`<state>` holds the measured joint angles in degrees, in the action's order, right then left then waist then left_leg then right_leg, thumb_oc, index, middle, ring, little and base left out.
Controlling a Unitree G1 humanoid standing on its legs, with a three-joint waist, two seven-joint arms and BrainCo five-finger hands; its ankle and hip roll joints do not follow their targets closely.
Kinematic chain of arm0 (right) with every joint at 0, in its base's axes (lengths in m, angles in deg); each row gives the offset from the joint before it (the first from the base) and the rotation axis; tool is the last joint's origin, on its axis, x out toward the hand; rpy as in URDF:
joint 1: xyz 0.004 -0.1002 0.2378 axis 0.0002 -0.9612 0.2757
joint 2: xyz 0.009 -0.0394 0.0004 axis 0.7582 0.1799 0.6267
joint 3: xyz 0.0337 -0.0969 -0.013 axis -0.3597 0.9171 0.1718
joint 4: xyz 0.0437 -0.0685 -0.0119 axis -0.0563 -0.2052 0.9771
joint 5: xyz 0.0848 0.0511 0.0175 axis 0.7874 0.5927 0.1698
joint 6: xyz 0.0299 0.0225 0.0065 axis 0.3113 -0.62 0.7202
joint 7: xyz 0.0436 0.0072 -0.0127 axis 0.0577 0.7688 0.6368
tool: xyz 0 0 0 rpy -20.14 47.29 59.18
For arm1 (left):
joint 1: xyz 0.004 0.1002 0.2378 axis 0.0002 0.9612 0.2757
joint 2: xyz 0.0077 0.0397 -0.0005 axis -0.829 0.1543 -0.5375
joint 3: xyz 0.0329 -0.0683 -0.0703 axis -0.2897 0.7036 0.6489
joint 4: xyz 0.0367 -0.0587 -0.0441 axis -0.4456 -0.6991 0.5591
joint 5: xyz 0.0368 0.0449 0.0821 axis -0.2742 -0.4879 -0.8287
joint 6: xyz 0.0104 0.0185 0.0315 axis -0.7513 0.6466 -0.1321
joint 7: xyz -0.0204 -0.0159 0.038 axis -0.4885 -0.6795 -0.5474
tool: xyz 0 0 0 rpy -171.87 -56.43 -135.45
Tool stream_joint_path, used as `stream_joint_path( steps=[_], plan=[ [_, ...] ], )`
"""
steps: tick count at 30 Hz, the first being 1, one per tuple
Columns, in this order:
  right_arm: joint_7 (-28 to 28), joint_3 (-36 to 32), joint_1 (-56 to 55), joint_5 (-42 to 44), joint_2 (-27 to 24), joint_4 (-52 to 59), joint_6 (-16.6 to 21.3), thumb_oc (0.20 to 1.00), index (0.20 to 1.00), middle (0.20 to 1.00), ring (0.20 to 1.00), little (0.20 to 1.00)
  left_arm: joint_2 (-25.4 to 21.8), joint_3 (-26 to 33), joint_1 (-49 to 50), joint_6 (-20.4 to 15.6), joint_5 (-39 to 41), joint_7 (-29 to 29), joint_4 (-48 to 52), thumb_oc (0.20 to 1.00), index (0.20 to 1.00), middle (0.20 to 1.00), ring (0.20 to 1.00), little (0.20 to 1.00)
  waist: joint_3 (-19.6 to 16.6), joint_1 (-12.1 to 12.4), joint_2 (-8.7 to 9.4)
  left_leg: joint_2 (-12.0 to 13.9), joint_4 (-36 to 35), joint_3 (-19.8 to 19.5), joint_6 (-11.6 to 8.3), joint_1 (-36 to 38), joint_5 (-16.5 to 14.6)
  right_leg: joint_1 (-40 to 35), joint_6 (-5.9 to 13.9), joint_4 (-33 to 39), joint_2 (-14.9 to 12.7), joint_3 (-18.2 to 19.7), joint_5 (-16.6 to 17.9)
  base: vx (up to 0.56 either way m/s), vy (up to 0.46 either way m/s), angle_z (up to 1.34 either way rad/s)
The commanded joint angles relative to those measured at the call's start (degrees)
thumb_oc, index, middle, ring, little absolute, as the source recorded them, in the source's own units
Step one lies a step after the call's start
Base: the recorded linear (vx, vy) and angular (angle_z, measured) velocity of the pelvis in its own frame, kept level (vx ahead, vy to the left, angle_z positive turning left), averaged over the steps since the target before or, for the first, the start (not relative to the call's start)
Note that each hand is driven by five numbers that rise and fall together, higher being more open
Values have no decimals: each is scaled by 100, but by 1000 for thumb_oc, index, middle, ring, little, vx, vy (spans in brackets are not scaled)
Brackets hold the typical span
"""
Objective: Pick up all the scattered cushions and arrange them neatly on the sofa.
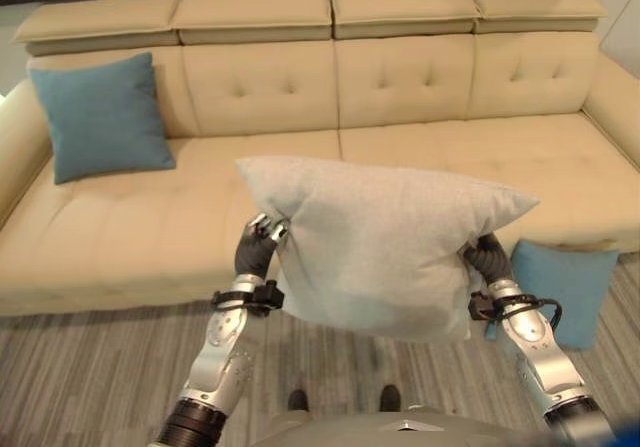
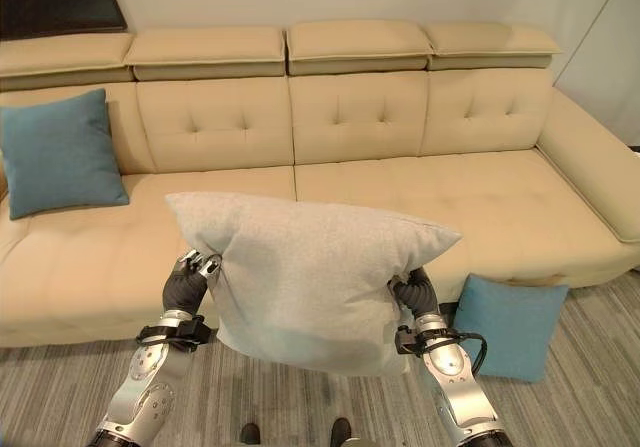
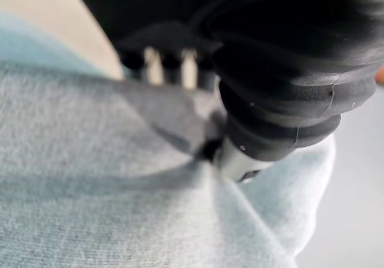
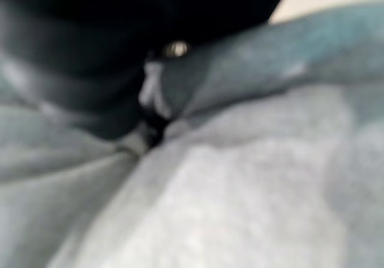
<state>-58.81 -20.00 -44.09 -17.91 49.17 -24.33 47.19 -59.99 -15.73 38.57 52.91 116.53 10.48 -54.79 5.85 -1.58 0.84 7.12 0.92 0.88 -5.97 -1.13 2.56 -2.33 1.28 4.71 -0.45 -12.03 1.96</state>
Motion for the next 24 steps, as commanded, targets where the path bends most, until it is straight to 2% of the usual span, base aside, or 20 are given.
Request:
stream_joint_path(
  steps=[1, 6, 8, 13, 16, 18, 19, 22, 23, 24],
  plan=[
    [73, 88, 668, -70, 83, 607, 672, 200, 200, 200, 200, 200, -123, -401, -561, -279, -29, -248, 368, 200, 200, 200, 200, 200, -44, 48, 339, -84, 836, 83, -130, -265, -13, -259, 199, -296, -124, -11, -436, 7, 8, 22],
    [-6, 16, 754, -66, 87, 523, 627, 200, 200, 200, 200, 200, -113, -289, -483, -300, 46, -230, 373, 200, 200, 200, 200, 200, -93, 132, 366, -294, 394, 53, -14, -416, -8, -260, 293, -298, -200, -8, -451, 82, 63, 19],
    [-55, -18, 766, -119, 107, 516, 627, 200, 200, 200, 200, 200, -90, -231, -480, -294, 19, -207, 384, 200, 200, 200, 200, 200, -101, 170, 382, -339, 322, 163, -1, -636, 92, -255, 329, -326, -218, 43, -470, 120, 95, -6],
    [-22, -78, 806, -154, 190, 542, 579, 200, 200, 200, 200, 200, -153, -126, -420, -273, -6, -238, 561, 200, 200, 200, 200, 200, -214, 283, 423, -479, 324, 189, 181, -357, -233, -407, 438, -385, -378, 217, -560, 176, 156, -20],
    [-44, 0, 937, -215, 291, 484, 553, 200, 200, 200, 200, 200, -189, -87, -462, -290, -87, -195, 646, 200, 200, 200, 200, 200, -190, 422, 398, -583, 419, 253, 355, -244, -455, -302, 582, -751, -601, 391, -566, 123, 223, -27],
    [-27, 56, 1024, -271, 322, 438, 562, 200, 200, 200, 200, 200, -247, -76, -485, -336, -145, -204, 684, 200, 200, 200, 200, 200, -148, 483, 376, -631, 404, 320, 460, -171, -510, -96, 704, -1050, -706, 492, -398, 93, 267, -67],
    [-14, 86, 1092, -319, 339, 441, 545, 200, 200, 200, 200, 200, -319, -119, -518, -347, -165, -222, 761, 200, 200, 200, 200, 200, -88, 481, 320, -743, 335, 380, 665, -41, -589, 285, 833, -1842, -868, 626, -105, 123, 325, -71],
    [12, 111, 1075, -370, 381, 463, 558, 200, 200, 200, 200, 200, -365, -138, -523, -331, -285, -234, 776, 200, 200, 200, 200, 200, -52, 444, 250, -753, 299, 402, 734, 95, -687, 602, 774, -2156, -835, 606, -118, 141, 168, -41],
    [23, 136, 1124, -362, 369, 426, 551, 200, 200, 200, 200, 200, -370, -143, -517, -334, -291, -251, 795, 200, 200, 200, 200, 200, -55, 406, 242, -755, 187, 407, 726, 204, -713, 806, 714, -1838, -691, 530, -190, 131, 58, -35],
    [23, 137, 1125, -361, 368, 425, 551, 200, 200, 200, 200, 200, -369, -142, -516, -334, -291, -251, 795, 200, 200, 200, 200, 200, -52, 404, 237, -750, 180, 404, 724, 213, -714, 796, 712, -1832, -686, 526, -190, 196, 8, -37]
  ],
)
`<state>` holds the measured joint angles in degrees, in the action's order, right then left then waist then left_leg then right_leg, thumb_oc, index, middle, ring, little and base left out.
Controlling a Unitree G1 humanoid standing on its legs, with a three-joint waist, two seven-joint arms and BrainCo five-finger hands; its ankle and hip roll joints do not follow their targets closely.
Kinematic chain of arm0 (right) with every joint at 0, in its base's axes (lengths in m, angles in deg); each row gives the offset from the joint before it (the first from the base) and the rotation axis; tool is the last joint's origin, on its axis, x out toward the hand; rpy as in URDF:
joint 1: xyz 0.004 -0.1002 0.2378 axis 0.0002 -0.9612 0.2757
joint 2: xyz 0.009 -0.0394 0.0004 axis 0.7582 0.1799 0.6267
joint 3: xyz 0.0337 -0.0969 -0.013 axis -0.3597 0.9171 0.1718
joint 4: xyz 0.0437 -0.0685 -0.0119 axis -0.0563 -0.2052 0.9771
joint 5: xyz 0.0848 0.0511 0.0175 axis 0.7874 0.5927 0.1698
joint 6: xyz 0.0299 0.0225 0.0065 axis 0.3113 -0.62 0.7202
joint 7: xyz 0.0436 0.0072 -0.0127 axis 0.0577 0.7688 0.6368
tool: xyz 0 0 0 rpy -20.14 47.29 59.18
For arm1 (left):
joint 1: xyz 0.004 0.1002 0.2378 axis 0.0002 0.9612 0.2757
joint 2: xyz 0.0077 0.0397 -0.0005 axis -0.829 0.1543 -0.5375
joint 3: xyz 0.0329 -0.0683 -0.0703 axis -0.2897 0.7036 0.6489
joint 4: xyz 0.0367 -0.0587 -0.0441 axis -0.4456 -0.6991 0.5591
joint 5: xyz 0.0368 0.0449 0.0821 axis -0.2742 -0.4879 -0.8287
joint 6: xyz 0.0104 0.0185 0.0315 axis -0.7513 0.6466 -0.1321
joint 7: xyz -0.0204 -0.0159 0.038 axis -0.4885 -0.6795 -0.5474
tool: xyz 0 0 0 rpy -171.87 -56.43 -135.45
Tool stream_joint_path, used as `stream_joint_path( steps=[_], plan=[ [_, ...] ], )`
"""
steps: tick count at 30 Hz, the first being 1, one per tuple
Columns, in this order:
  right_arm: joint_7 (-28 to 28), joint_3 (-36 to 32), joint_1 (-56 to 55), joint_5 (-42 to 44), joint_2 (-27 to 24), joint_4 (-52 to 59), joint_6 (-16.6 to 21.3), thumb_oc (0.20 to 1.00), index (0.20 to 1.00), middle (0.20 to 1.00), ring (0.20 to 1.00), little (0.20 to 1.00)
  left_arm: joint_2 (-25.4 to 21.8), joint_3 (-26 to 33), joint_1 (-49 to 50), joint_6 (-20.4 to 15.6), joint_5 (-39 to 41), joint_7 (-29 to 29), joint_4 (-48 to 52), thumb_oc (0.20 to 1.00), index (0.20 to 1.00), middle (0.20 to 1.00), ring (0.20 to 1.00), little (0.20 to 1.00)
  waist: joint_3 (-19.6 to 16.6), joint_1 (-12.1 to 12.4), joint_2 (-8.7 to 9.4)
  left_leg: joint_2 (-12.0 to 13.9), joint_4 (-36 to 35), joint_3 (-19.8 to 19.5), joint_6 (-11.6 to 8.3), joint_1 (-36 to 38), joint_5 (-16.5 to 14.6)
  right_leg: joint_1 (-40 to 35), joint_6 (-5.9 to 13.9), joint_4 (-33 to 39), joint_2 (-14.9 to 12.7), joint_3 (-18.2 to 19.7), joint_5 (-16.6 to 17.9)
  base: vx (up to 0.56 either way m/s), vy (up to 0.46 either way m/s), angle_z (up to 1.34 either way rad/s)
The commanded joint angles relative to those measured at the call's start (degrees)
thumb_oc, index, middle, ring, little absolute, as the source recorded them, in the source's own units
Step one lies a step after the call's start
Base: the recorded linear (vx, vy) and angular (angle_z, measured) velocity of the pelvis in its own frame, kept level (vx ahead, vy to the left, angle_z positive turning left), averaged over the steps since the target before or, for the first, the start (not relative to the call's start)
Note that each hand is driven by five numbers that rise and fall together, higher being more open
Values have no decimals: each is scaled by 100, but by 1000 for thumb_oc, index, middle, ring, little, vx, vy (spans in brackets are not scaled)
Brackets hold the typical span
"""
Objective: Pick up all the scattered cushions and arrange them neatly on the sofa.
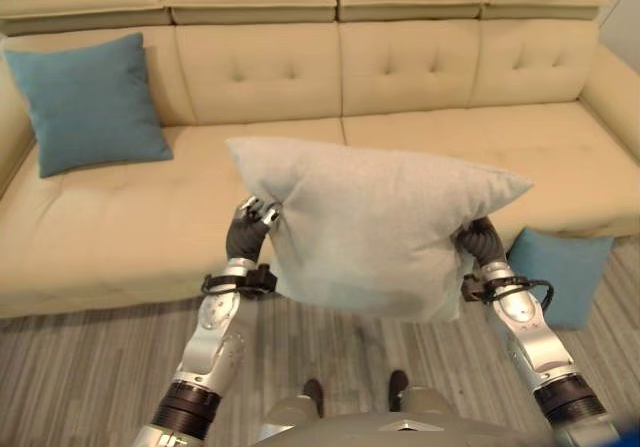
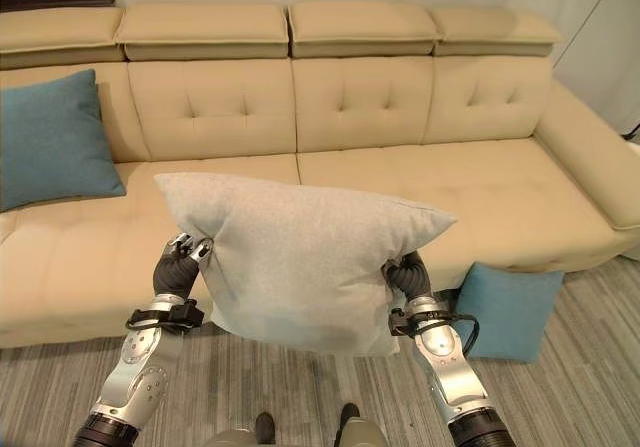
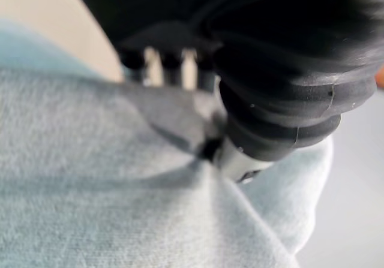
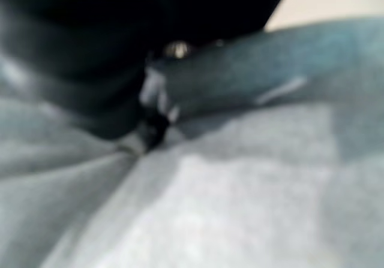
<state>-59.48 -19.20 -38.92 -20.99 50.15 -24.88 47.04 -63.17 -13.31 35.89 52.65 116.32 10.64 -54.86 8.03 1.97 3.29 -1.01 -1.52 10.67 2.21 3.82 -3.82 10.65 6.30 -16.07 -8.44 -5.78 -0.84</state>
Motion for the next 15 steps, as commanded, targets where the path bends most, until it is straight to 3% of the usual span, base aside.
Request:
stream_joint_path(
  steps=[1, 4, 6, 8, 9, 11, 12, 15],
  plan=[
    [101, 79, 695, 1, 234, 467, 596, 200, 200, 200, 200, 200, -67, -374, -259, -316, -284, -277, 781, 200, 200, 200, 200, 200, -246, 6, 18, 40, 269, -585, -120, -146, -91, -308, 178, 750, 247, -203, 211, 112, -17, -26],
    [115, 128, 700, -38, 158, 529, 584, 200, 200, 200, 200, 200, -32, -399, -372, -310, -275, -242, 684, 200, 200, 200, 200, 200, -180, -153, 101, -18, 333, -731, -176, -72, -191, -177, 202, 1254, 479, 1, 393, 207, -52, 3],
    [146, 120, 664, -46, 130, 547, 562, 200, 200, 200, 200, 200, 3, -416, -404, -331, -275, -272, 647, 200, 200, 200, 200, 200, -199, -168, 124, -27, 386, -791, -202, -52, -238, -296, 183, 1337, 480, 79, 375, 178, -66, 49],
    [125, -89, 509, -60, -30, 704, 616, 200, 200, 200, 200, 200, 121, -458, -478, -317, -219, -388, 621, 200, 200, 200, 200, 200, -286, -184, 180, 64, 763, -851, -417, -81, -315, -536, 49, 1388, 551, 83, 293, 250, -141, 73],
    [126, -93, 502, -59, -33, 709, 614, 200, 200, 200, 200, 200, 124, -462, -477, -316, -218, -389, 622, 200, 200, 200, 200, 200, -289, -202, 173, 70, 797, -874, -422, -101, -333, -540, 45, 1389, 553, 60, 289, 174, -135, 73],
    [90, -248, 310, 58, -80, 866, 660, 200, 200, 200, 200, 200, 172, -527, -506, -306, -141, -450, 612, 200, 200, 200, 200, 200, -254, -306, 244, 282, 1664, -820, -655, -460, -103, -800, -135, 1428, 559, -144, 162, 185, -200, 65],
    [95, -268, 260, 134, -75, 876, 693, 200, 200, 200, 200, 200, 171, -554, -535, -298, -143, -418, 612, 200, 200, 200, 200, 200, -191, -320, 273, 254, 2135, -972, -708, -705, 1, -893, -214, 1442, 583, -185, 140, 150, -181, 79],
    [84, -310, 182, 113, -89, 931, 663, 200, 200, 200, 200, 200, 174, -522, -540, -285, -151, -368, 643, 200, 200, 200, 200, 200, -153, -298, 304, 270, 1881, -1077, -649, -995, 23, -1023, -211, 1534, 537, -230, 46, 111, -61, 58]
  ],
)
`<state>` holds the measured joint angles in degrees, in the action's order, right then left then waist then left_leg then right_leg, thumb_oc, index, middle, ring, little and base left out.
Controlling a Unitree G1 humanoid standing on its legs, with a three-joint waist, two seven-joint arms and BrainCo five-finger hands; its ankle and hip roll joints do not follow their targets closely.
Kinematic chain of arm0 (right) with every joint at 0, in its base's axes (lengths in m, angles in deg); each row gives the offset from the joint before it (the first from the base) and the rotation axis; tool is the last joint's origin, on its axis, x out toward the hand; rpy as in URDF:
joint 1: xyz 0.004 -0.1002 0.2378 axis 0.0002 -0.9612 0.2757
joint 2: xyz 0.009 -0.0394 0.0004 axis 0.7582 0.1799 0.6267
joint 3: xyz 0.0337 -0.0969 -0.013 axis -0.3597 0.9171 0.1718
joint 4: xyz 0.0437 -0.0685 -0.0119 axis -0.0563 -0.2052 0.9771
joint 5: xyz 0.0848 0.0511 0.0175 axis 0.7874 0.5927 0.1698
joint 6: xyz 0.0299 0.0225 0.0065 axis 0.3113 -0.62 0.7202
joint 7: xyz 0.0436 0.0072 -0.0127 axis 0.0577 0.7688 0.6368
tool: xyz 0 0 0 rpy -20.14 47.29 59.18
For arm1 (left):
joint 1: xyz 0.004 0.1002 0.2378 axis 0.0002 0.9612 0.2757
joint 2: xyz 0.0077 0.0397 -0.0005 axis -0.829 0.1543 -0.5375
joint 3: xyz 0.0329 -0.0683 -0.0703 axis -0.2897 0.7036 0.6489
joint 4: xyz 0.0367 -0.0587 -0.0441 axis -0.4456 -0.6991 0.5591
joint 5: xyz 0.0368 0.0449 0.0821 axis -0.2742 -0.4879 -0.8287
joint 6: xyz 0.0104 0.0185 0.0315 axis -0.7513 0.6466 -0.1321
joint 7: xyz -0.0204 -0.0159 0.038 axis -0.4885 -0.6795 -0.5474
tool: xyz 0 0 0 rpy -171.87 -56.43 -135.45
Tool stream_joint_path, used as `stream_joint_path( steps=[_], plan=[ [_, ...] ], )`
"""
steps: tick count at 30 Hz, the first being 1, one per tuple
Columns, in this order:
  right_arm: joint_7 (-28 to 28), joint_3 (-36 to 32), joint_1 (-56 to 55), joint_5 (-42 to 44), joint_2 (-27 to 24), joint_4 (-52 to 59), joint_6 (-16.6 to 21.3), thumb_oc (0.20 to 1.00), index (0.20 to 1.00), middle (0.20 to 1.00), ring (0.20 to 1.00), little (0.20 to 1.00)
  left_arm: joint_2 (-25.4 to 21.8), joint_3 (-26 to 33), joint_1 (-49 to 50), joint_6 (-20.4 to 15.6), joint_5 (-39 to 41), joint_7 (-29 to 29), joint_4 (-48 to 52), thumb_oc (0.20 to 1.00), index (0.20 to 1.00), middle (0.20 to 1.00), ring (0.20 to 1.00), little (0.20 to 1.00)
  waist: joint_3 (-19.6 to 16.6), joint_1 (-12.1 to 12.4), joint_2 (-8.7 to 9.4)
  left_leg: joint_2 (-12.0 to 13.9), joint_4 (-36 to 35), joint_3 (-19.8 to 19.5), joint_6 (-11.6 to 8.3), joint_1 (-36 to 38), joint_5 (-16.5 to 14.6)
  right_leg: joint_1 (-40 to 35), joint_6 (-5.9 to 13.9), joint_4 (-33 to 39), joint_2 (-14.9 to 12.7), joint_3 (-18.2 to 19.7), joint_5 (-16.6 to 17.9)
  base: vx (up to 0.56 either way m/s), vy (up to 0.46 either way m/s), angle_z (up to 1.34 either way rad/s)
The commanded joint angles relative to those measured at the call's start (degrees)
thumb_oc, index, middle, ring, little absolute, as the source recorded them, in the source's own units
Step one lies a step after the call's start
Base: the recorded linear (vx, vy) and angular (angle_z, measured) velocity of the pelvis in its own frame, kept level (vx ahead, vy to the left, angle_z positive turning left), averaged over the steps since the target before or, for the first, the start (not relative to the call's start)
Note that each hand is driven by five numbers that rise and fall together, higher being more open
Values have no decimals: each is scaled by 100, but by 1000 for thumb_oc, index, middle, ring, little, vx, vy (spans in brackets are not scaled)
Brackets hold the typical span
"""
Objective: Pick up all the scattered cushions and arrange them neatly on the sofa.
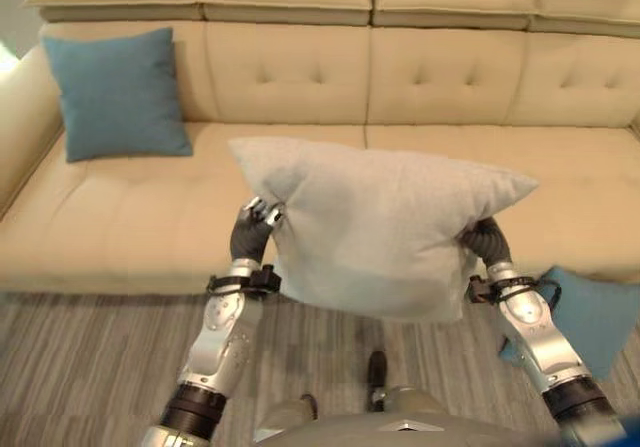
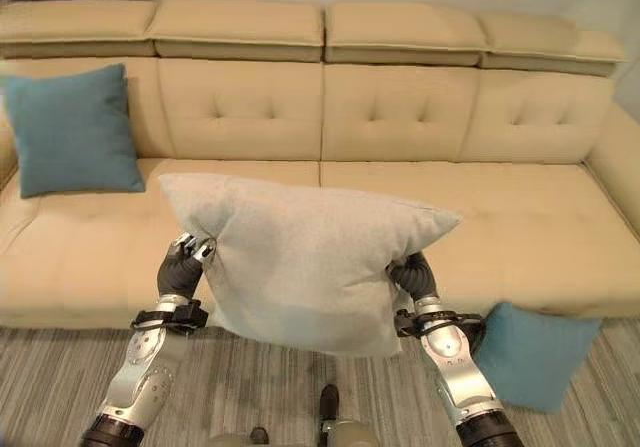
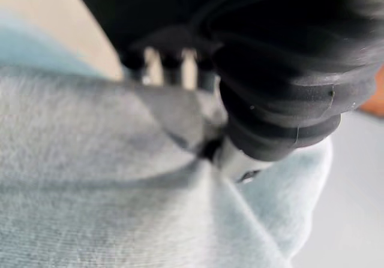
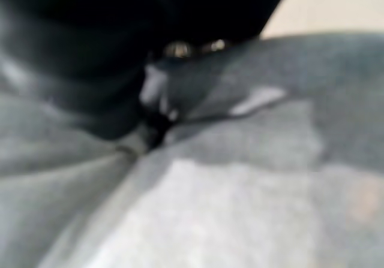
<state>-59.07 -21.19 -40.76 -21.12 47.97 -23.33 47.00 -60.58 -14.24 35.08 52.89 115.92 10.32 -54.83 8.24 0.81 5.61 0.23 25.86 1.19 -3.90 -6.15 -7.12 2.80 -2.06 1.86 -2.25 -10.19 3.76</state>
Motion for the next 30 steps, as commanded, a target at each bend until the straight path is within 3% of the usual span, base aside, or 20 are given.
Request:
stream_joint_path(
  steps=[1, 2, 3, 8, 11, 14, 15, 18, 22, 24, 27, 28, 30],
  plan=[
    [42, -125, 366, 125, 133, 766, 661, 200, 200, 200, 200, 200, -87, -422, -465, -310, -118, -332, 651, 200, 200, 200, 200, 200, -188, -181, 95, 140, -1019, -124, -15, -8, 319, -289, 645, -214, -101, 217, -430, 246, 25, 9],
    [20, -143, 364, 112, 151, 749, 664, 200, 200, 200, 200, 200, -99, -435, -445, -300, -152, -304, 656, 200, 200, 200, 200, 200, -262, -176, 36, 252, -1909, -50, 4, -39, 638, -399, 679, -122, -47, 220, -488, 308, 79, 6],
    [-18, -137, 372, 83, 169, 708, 670, 200, 200, 200, 200, 200, -90, -423, -448, -312, -203, -277, 635, 200, 200, 200, 200, 200, -270, -134, 0, 304, -2214, -39, -41, -162, 935, -479, 693, -131, -19, 287, -568, 320, 119, -5],
    [61, -119, 398, 87, 261, 690, 625, 200, 200, 200, 200, 200, -138, -369, -360, -314, -148, -340, 717, 200, 200, 200, 200, 200, -372, -106, -13, 158, -2203, -30, 70, 119, 664, -563, 787, -208, -166, 474, -576, 191, 143, -43],
    [73, -61, 503, 26, 343, 667, 602, 200, 200, 200, 200, 200, -191, -363, -342, -294, -176, -337, 789, 200, 200, 200, 200, 200, -363, 0, -50, 81, -2064, 131, 234, 234, 424, -443, 959, -656, -359, 607, -579, 116, 201, -45],
    [98, 23, 584, -39, 388, 611, 592, 200, 200, 200, 200, 200, -214, -334, -327, -324, -192, -321, 820, 200, 200, 200, 200, 200, -313, 88, -77, 20, -2023, 238, 353, 318, 338, -170, 1123, -1147, -526, 584, -323, 59, 168, -52],
    [130, 67, 630, -70, 388, 592, 591, 200, 200, 200, 200, 200, -264, -347, -322, -338, -187, -328, 862, 200, 200, 200, 200, 200, -250, 90, -127, -31, -2058, 309, 462, 434, 301, 83, 1228, -1639, -640, 611, -47, 78, 160, -34],
    [157, 47, 540, -92, 393, 576, 571, 200, 200, 200, 200, 200, -285, -387, -362, -340, -264, -314, 852, 200, 200, 200, 200, 200, -242, 1, -217, -58, -2197, 227, 520, 580, 286, 311, 1177, -1890, -614, 725, -42, 125, 125, -15],
    [153, 57, 593, -102, 374, 520, 571, 200, 200, 200, 200, 200, -285, -353, -387, -337, -304, -307, 814, 200, 200, 200, 200, 200, -276, -72, -271, -62, -2474, 252, 452, 809, 257, 496, 1098, -962, -597, 423, -56, 126, -2, 5],
    [184, 82, 648, -127, 337, 512, 561, 200, 200, 200, 200, 200, -252, -296, -372, -339, -322, -296, 754, 200, 200, 200, 200, 200, -260, -162, -218, -87, -2611, 201, 398, 995, 238, 575, 1201, -335, -401, 548, 133, 203, -102, -1],
    [238, 69, 585, -130, 289, 508, 556, 200, 200, 200, 200, 200, -202, -287, -305, -336, -299, -399, 739, 200, 200, 200, 200, 200, -335, -152, -164, -68, -2636, 152, 320, 1086, 185, 362, 1202, -145, -368, 657, 142, 175, -138, 9],
    [224, 30, 535, -126, 268, 527, 557, 200, 200, 200, 200, 200, -174, -295, -305, -303, -252, -419, 727, 200, 200, 200, 200, 200, -361, -176, -152, -25, -2592, 104, 269, 1075, 166, 304, 1137, -228, -316, 787, 57, 209, -255, 35],
    [198, -48, 442, -27, 213, 602, 565, 200, 200, 200, 200, 200, -113, -335, -282, -265, -137, -482, 724, 200, 200, 200, 200, 200, -391, -186, -143, 122, -2357, -31, 109, 1033, 98, 161, 985, -296, -274, 606, -103, 186, -261, 52]
  ],
)
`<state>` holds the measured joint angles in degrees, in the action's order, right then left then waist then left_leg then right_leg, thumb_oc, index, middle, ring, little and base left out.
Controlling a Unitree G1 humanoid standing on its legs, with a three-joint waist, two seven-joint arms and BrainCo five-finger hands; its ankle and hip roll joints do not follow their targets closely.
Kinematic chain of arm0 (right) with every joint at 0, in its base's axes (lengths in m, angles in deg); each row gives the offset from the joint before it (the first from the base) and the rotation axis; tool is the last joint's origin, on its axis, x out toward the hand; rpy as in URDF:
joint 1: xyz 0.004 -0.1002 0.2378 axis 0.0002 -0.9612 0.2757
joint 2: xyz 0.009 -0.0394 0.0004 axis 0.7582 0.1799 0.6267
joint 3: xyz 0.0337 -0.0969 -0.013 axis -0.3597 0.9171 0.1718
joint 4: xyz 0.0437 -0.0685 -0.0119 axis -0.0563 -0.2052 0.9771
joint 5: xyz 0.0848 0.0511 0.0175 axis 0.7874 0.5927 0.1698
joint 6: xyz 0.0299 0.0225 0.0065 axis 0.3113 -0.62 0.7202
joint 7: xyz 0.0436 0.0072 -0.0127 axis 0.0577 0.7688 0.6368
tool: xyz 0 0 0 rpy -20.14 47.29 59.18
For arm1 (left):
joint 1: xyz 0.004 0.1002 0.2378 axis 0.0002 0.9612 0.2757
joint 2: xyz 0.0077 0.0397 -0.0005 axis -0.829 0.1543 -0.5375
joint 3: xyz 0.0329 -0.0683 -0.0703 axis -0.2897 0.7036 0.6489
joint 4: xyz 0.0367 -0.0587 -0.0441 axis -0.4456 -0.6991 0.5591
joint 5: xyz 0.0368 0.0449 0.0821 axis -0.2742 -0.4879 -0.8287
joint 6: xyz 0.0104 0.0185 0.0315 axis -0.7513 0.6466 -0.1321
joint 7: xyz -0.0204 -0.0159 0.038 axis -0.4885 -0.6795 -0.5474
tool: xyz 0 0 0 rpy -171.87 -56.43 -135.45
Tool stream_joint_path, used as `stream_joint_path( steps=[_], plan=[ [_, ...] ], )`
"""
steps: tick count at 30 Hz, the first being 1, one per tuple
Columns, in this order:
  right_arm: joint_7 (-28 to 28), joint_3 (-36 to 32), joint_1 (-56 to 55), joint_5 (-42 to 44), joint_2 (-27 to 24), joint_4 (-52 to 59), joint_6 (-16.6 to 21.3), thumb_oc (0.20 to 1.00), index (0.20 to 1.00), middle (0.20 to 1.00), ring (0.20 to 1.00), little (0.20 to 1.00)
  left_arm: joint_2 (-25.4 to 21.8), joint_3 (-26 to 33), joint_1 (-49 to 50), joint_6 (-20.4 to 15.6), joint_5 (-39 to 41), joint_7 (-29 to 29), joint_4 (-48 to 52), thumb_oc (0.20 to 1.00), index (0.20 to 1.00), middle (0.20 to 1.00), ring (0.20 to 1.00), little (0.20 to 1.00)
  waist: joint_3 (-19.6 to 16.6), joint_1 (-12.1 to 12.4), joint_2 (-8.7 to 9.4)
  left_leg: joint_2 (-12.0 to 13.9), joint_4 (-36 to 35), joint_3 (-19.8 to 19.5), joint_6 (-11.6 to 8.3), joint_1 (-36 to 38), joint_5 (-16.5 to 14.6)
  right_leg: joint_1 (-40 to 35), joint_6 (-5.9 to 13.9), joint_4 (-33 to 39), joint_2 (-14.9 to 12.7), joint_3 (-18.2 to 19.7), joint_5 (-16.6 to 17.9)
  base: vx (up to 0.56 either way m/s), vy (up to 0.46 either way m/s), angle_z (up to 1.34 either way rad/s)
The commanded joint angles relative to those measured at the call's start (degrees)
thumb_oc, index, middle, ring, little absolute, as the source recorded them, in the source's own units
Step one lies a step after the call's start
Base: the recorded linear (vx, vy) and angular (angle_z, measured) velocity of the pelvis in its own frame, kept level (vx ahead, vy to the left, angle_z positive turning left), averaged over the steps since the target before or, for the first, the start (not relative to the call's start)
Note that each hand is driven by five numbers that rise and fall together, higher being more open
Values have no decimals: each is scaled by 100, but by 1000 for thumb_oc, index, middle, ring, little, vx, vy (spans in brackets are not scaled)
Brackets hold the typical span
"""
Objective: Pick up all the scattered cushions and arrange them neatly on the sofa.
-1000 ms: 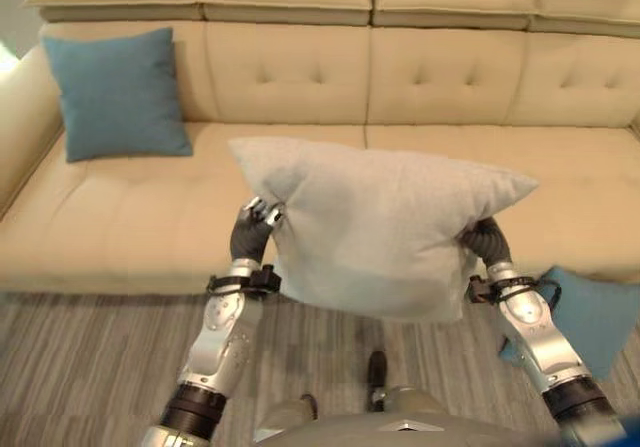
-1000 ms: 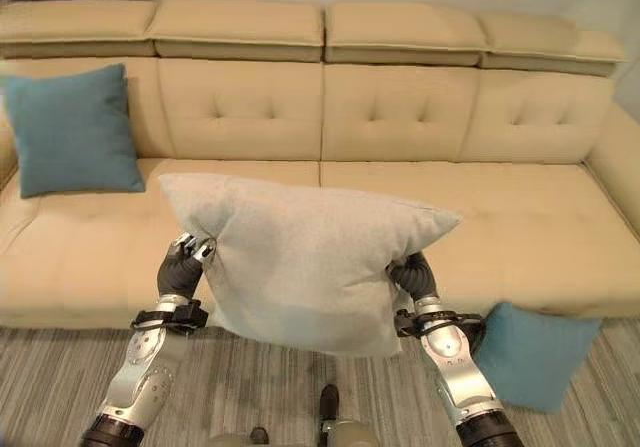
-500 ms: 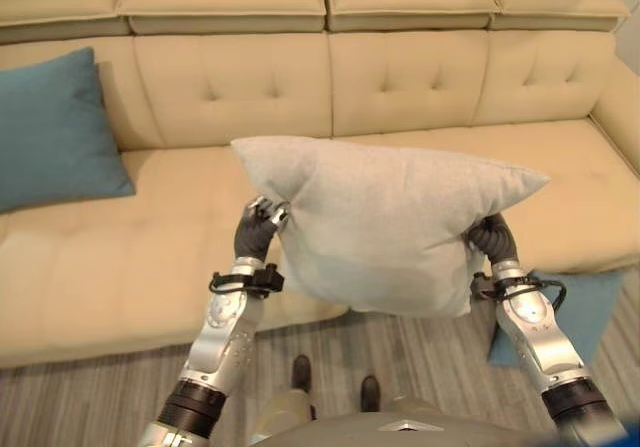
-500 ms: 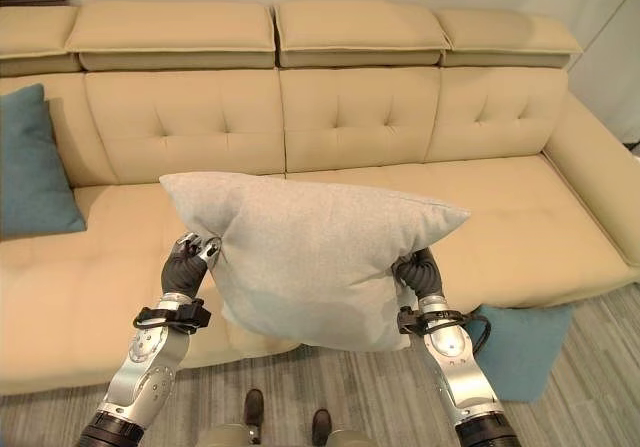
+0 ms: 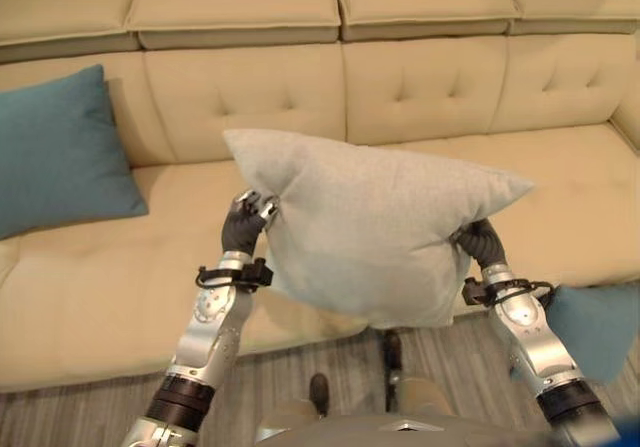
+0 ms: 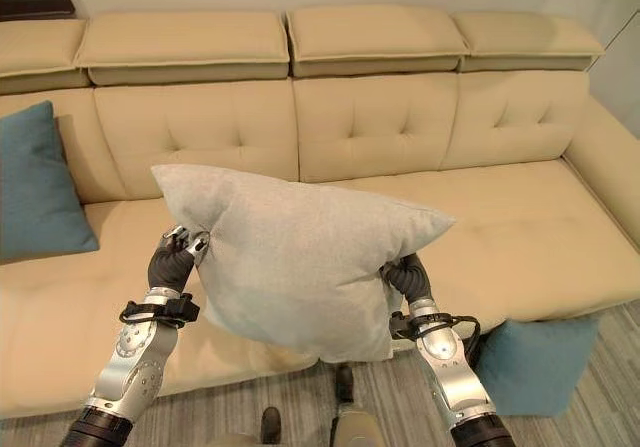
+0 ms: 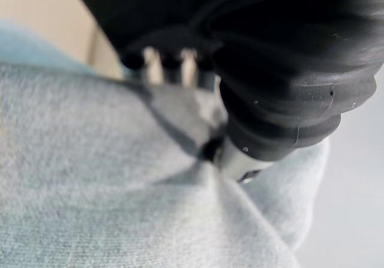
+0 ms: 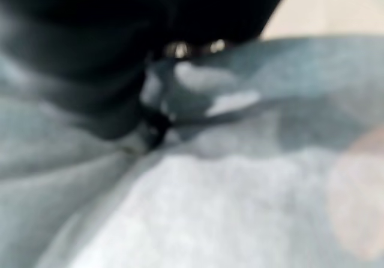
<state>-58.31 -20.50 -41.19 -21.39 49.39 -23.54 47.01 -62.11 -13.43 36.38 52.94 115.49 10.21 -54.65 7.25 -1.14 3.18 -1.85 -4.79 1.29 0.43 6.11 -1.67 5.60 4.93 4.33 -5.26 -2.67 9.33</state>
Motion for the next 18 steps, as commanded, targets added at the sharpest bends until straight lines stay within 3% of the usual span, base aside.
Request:
stream_joint_path(
  steps=[1, 4, 6, 7, 11, 13, 18],
  plan=[
    [127, -150, 433, 46, 70, 646, 579, 200, 200, 200, 200, 200, 67, -447, -422, -257, -54, -483, 686, 200, 200, 200, 200, 200, -290, -40, 104, 387, 928, -74, -398, -286, -428, -178, 213, -561, 49, -230, -739, 106, -203, 85],
    [127, -196, 347, 122, -9, 739, 616, 200, 200, 200, 200, 200, 109, -498, -462, -276, 57, -485, 652, 200, 200, 200, 200, 200, -182, -60, 204, 442, 1854, -121, -574, -719, -224, -349, 55, -628, 63, -404, -857, 47, -173, 61],
    [107, -172, 337, 143, -29, 751, 613, 200, 200, 200, 200, 200, 123, -521, -505, -274, 55, -434, 647, 200, 200, 200, 200, 200, -104, -51, 260, 474, 2189, -176, -585, -951, -138, -415, -20, -678, 87, -465, -964, 65, -99, 36],
    [62, -229, 317, 153, -37, 768, 600, 200, 200, 200, 200, 200, 102, -532, -515, -270, 51, -396, 676, 200, 200, 200, 200, 200, -150, -52, 273, 550, 1500, -35, -492, -1074, -138, -514, 28, -612, 77, -521, -1042, 119, -30, 44],
    [-27, -225, 329, 111, 6, 711, 617, 200, 200, 200, 200, 200, 100, -568, -557, -276, -3, -322, 675, 200, 200, 200, 200, 200, -179, 26, 222, 589, 864, -121, -492, -1215, 254, -596, 86, -628, 102, -474, -1141, 137, 48, 20],
    [0, -217, 336, 88, 25, 707, 593, 200, 200, 200, 200, 200, 97, -535, -521, -275, -15, -328, 697, 200, 200, 200, 200, 200, -187, 48, 204, 489, 918, -253, -467, -1162, 143, -598, 106, -736, 64, -384, -1187, 142, 127, -23],
    [-1, -297, 405, 37, 63, 670, 551, 200, 200, 200, 200, 200, 12, -465, -450, -252, -53, -374, 758, 200, 200, 200, 200, 200, -244, 91, 209, 394, 825, -74, -327, -962, -10, -648, 219, -840, -109, -285, -1152, 129, 141, -31]
  ],
)
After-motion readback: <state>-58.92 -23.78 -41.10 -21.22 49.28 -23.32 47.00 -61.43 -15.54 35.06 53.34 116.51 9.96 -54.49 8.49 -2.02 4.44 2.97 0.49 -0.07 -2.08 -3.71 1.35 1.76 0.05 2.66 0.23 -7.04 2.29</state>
